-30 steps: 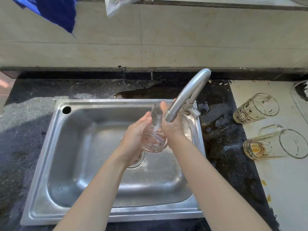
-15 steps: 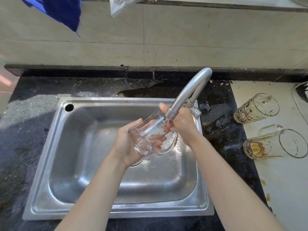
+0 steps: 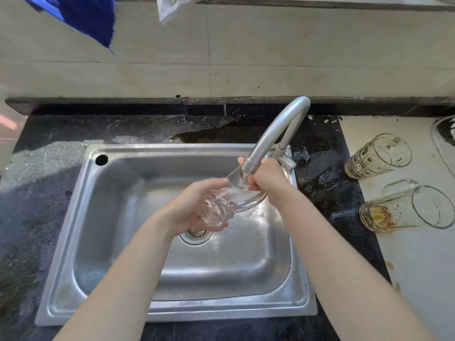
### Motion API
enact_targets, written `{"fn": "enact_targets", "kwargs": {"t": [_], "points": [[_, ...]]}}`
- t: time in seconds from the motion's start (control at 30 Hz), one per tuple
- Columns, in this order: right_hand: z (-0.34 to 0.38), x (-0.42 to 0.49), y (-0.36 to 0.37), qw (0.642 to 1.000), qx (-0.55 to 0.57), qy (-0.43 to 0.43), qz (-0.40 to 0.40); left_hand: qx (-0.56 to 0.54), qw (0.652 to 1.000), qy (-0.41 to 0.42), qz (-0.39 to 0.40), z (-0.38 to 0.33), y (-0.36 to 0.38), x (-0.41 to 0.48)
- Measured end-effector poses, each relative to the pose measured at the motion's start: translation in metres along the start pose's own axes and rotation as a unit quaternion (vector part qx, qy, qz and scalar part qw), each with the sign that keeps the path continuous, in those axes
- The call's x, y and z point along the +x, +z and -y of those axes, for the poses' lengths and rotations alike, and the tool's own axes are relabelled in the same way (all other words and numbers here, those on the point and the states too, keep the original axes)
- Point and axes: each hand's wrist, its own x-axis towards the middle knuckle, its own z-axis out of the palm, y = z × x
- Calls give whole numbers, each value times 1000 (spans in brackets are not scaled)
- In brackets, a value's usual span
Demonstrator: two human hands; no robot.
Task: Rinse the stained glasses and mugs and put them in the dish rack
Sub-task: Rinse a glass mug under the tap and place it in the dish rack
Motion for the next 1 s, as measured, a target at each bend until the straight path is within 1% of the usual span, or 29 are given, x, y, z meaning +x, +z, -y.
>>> {"fn": "enact_targets", "kwargs": {"t": [0.1,0.23,0.3,0.37,0.43,0.5,0.53,0.57,0.67,0.73,0.8,0.87,0.9,1.0], "points": [[0,-5,9,997,-10,-25,-70,-72,997,-7,-35,0,7,4],[7,-27,33,990,52,-93,-93,-238,969,6,-74,3,25,17],[6,-36,48,986,90,-75,-117,-251,962,36,-101,1,29,22],[3,-36,53,981,134,-69,-119,-222,965,69,-121,2,28,24],[4,-34,48,979,133,-83,-131,-183,965,97,-158,8,26,22],[5,-25,44,965,198,-77,-151,-140,965,117,-191,16,24,23],[7,-24,42,959,232,-61,-148,-128,966,123,-191,19,24,23],[5,-22,41,962,230,-44,-137,-123,968,124,-181,21,24,23],[10,-23,28,969,235,2,-78,-113,979,128,-115,25,18,19],[10,-19,17,976,212,29,-42,-96,986,127,-57,28,13,15],[7,-12,9,989,142,41,-30,-56,991,120,-26,30,8,13],[4,-11,7,998,37,8,-53,23,991,134,-14,27,4,10],[2,-11,8,998,6,-9,-61,66,986,150,-15,24,3,8],[-1,-15,12,999,2,-27,-41,161,968,193,-11,13,4,2]]}}
